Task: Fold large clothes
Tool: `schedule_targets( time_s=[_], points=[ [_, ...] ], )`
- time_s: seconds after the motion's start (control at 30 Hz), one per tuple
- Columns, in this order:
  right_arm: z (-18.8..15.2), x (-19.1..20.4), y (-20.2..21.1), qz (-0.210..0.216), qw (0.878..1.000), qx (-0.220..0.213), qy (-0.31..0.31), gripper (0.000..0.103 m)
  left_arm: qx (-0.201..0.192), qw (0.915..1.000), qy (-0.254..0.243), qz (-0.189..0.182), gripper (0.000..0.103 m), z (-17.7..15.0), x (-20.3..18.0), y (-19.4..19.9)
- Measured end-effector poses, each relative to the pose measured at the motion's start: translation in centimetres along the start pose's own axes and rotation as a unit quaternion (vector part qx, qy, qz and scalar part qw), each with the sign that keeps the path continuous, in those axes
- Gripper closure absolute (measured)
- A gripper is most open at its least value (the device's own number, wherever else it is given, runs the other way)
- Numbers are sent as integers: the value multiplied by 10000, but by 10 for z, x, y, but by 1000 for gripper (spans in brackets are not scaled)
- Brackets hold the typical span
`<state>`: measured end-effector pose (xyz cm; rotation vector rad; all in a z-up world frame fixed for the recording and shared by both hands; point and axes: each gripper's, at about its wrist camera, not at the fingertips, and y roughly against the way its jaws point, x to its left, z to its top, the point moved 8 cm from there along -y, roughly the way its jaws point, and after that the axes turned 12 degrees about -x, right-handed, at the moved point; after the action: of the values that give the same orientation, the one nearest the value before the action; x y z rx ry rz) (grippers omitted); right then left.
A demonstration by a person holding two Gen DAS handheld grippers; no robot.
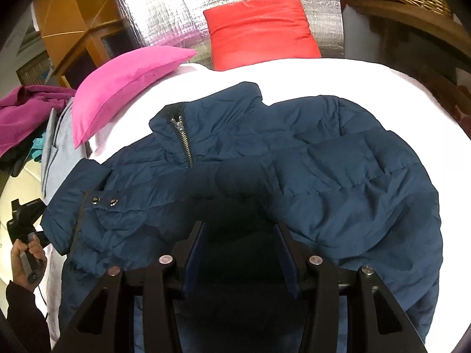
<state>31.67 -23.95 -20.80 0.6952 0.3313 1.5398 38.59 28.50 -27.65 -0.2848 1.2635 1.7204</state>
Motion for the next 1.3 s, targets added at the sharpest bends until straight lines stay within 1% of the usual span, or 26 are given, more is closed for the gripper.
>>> schedule_targets(
  time_s=[0.1, 0.17, 0.23, 0.3, 0.37, 0.4, 0.47, 0.5, 0.53, 0.57, 0.6, 0.7, 0.8, 0.83, 0.9, 0.97, 1.0, 1.03, 1.07, 1.13, 1.17, 1.2, 1.23, 1.27, 1.3],
  points=[
    [5, -7, 5, -41, 9999, -108, -29, 52, -203, 9993, -305, 36, 88, 3, -13, 5],
    [9, -14, 9, -74, 9998, -181, -99, 52, -339, 9976, -610, -35, 91, 3, -31, 16],
    [13, -23, 13, -141, 9993, -272, -220, 52, -439, 9945, -928, -213, 92, 0, -55, 30],
    [16, -31, 18, -180, 9986, -341, -362, 52, -558, 9889, -1295, -474, 92, -7, -83, 50],
    [19, -40, 23, -214, 9975, -415, -529, 52, -665, 9791, -1749, -792, 92, -20, -119, 76],
    [20, -43, 25, -223, 9971, -436, -588, 52, -692, 9750, -1899, -920, 92, -26, -131, 86],
    [23, -51, 29, -247, 9959, -483, -723, 52, -726, 9620, -2306, -1269, 92, -48, -162, 113],
    [24, -57, 33, -259, 9950, -515, -818, 52, -740, 9565, -2469, -1368, 92, -58, -173, 123],
    [25, -61, 36, -262, 9943, -536, -887, 52, -754, 9482, -2703, -1488, 92, -73, -187, 135],
    [26, -64, 38, -266, 9937, -554, -942, 52, -726, 9417, -2868, -1599, 93, -87, -197, 144],
    [27, -69, 42, -279, 9928, -582, -1013, 52, -661, 9366, -2988, -1708, 93, -100, -204, 150],
    [28, -80, 50, -340, 9905, -658, -1157, 52, -410, 9144, -3467, -2047, 94, -156, -227, 168],
    [28, -90, 59, -436, 9892, -740, -1190, 52, -27, 8927, -3852, -2340, 94, -211, -243, 174],
    [28, -94, 61, -456, 9886, -759, -1218, 52, 164, 8852, -3961, -2435, 94, -233, -246, 172],
    [28, -101, 65, -475, 9870, -795, -1317, 52, 755, 8679, -4176, -2581, 94, -279, -248, 158],
    [29, -107, 67, -500, 9858, -818, -1381, 52, 1140, 8572, -4344, -2519, 92, -312, -243, 147],
    [29, -109, 68, -519, 9852, -832, -1404, 52, 1308, 8494, -4480, -2465, 90, -328, -241, 139],
    [29, -112, 70, -527, 9848, -846, -1424, 52, 1418, 8420, -4614, -2410, 90, -338, -238, 132],
    [29, -115, 72, -527, 9844, -857, -1444, 52, 1518, 8357, -4748, -2305, 86, -346, -235, 129],
    [30, -120, 76, -505, 9836, -873, -1493, 51, 1605, 8294, -4872, -2215, 76, -349, -234, 132],
    [30, -122, 77, -484, 9833, -877, -1516, 50, 1645, 8293, -4845, -2246, 58, -346, -232, 137],
    [31, -123, 78, -432, 9828, -891, -1561, 48, 1679, 8320, -4781, -2256, 36, -343, -231, 144],
    [32, -123, 79, -395, 9824, -906, -1583, 46, 1676, 8379, -4668, -2278, 29, -334, -228, 152],
    [32, -122, 79, -348, 9825, -919, -1583, 46, 1638, 8429, -4567, -2324, 25, -325, -224, 160],
    [34, -118, 79, -269, 9833, -924, -1545, 45, 1577, 8502, -4424, -2381, 25, -311, -219, 169]
  ],
)
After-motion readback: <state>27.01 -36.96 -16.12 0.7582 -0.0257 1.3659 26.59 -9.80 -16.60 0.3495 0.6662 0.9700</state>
